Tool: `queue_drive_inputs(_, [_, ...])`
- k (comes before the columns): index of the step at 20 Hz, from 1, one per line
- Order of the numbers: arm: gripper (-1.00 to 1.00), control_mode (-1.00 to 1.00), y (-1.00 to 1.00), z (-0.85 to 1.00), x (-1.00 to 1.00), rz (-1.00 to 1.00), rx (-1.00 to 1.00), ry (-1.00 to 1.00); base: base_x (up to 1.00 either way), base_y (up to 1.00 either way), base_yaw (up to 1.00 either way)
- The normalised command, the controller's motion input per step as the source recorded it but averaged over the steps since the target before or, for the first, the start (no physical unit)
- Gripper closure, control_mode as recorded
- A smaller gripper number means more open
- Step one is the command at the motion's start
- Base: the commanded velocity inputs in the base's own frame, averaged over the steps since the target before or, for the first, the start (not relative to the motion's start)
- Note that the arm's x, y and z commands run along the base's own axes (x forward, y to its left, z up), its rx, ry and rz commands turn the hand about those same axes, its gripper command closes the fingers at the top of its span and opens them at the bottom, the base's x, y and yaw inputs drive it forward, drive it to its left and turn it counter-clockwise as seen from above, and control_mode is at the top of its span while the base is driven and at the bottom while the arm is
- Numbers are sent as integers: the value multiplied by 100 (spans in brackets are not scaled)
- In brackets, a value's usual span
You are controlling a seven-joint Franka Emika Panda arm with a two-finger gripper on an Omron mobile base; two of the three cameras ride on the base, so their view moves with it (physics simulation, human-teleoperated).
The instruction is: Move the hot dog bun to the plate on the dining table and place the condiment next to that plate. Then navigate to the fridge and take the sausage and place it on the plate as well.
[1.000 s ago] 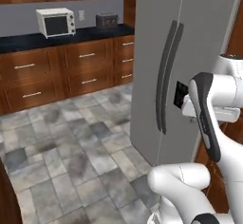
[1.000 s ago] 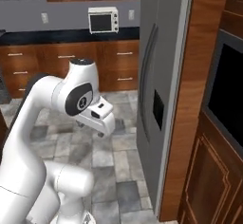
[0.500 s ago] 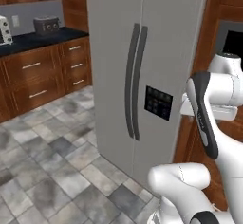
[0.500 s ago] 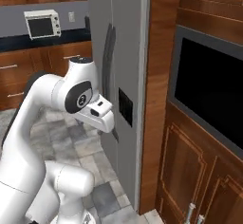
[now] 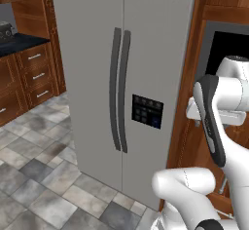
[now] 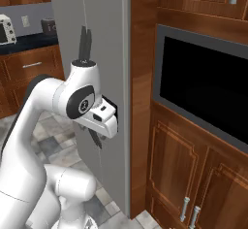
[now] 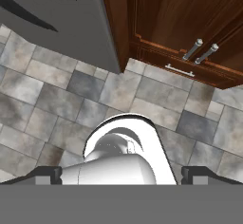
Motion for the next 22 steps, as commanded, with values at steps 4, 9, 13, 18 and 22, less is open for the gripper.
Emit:
queue_drive_inputs(4, [-100, 100, 0, 0, 0, 0, 0, 0, 47, 72, -25])
queue_drive_inputs(9, [-100, 100, 0, 0, 0, 0, 0, 0, 55, 69, -22])
queue_drive_inputs(13, [-100, 100, 0, 0, 0, 0, 0, 0, 50, 44, -19])
queue_drive_inputs(18, [-100, 100, 0, 0, 0, 0, 0, 0, 27, 15, -26])
queue_drive_inputs(22, [-100, 100, 0, 0, 0, 0, 0, 0, 32, -3, -32])
